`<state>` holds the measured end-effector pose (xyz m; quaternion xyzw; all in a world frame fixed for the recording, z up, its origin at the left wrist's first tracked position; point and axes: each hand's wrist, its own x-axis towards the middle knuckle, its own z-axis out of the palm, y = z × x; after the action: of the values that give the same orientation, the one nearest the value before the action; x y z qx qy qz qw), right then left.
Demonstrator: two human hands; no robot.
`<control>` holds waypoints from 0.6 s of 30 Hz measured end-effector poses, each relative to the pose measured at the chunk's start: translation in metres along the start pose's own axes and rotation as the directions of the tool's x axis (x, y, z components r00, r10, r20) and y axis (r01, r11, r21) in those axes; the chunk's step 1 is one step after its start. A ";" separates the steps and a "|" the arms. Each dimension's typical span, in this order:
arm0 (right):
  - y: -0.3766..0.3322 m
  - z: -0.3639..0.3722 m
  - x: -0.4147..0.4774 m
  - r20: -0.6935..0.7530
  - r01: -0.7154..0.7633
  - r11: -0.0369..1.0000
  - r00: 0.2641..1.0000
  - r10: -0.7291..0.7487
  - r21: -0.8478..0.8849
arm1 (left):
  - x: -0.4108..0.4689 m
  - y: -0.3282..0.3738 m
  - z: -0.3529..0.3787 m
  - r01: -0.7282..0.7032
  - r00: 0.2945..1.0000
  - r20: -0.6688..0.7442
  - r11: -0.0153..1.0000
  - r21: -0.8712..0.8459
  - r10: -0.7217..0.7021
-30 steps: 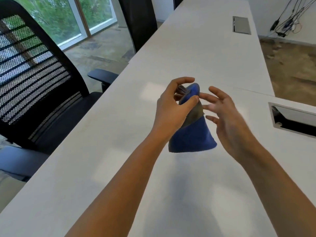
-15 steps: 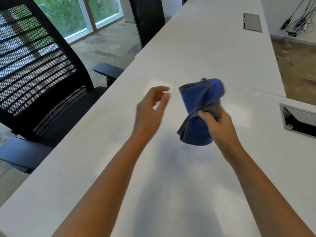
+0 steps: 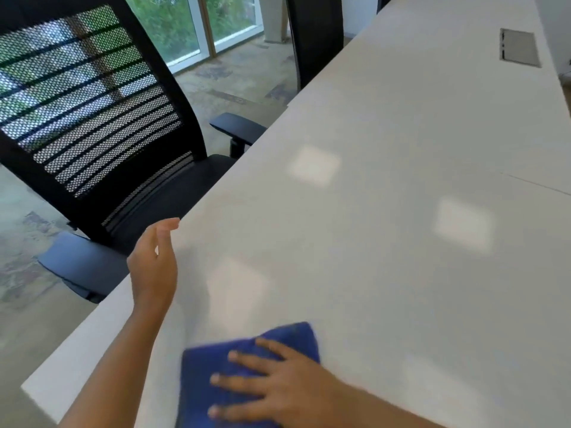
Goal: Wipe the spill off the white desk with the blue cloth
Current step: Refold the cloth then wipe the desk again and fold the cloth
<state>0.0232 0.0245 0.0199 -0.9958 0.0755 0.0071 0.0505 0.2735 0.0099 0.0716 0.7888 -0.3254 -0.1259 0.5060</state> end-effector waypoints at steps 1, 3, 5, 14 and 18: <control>-0.008 0.013 0.021 0.028 0.037 0.996 0.999 -0.035 -0.082 | 0.003 0.003 -0.001 -0.006 1.000 0.004 1.000 -0.002 0.006; -0.012 0.047 0.082 0.062 0.007 1.000 0.998 -0.005 -0.031 | 0.007 0.006 -0.003 -0.040 0.998 0.039 0.999 0.024 0.039; -0.014 0.064 0.140 0.157 -0.021 0.953 0.987 -0.028 0.302 | 0.011 0.005 -0.003 -0.084 0.994 0.079 0.995 0.062 0.079; 0.145 -0.006 0.249 -0.176 -0.568 0.765 0.756 0.630 0.303 | 0.016 -0.013 0.002 -0.253 0.967 0.062 0.962 0.101 0.248; 0.220 -0.011 0.185 -0.227 -0.822 0.485 0.432 0.873 0.299 | 0.013 -0.017 0.003 -0.208 0.977 0.077 0.973 0.102 0.201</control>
<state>0.1726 -0.2204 0.0048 -0.7993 0.5736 -0.1509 0.0971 0.2879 0.0043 0.0572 0.7730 -0.4279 -0.0812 0.4613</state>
